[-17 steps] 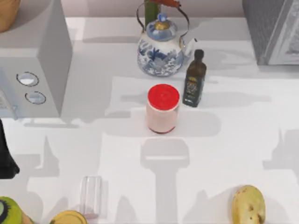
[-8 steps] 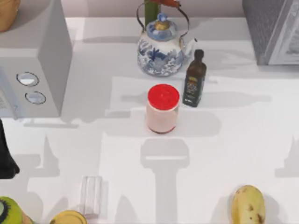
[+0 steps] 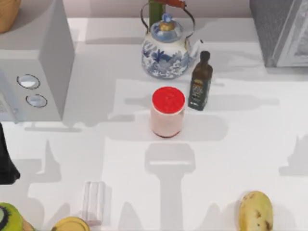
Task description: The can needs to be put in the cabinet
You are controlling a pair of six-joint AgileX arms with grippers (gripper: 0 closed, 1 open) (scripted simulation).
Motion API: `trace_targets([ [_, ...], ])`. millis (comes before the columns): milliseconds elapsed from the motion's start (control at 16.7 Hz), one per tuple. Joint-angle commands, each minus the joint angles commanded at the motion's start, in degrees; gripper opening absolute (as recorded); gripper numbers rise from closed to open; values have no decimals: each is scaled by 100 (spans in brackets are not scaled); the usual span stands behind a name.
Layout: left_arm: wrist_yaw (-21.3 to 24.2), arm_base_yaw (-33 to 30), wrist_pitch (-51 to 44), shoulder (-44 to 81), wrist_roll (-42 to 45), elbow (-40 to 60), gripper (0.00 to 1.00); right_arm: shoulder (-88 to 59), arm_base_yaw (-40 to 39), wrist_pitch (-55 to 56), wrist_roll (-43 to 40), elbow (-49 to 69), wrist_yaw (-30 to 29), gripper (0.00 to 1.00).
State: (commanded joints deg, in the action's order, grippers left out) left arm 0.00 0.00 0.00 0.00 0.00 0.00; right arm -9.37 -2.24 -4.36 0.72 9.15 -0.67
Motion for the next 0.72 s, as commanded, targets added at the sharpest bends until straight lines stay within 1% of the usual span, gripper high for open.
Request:
trace_targets([
  [120,0,0,0,0,0,0,100,-774,-133,-315,49,779,-68,0],
  [240,0,0,0,0,0,0,100,-1706,-271,-637,106,1796,-164,0],
  [480,0,0,0,0,0,0,100,-3639,-528,-1184,178,4367,-410,0],
  [720,0,0,0,0,0,0,100,-5143,-728,-1595,144,6763,-675,0],
])
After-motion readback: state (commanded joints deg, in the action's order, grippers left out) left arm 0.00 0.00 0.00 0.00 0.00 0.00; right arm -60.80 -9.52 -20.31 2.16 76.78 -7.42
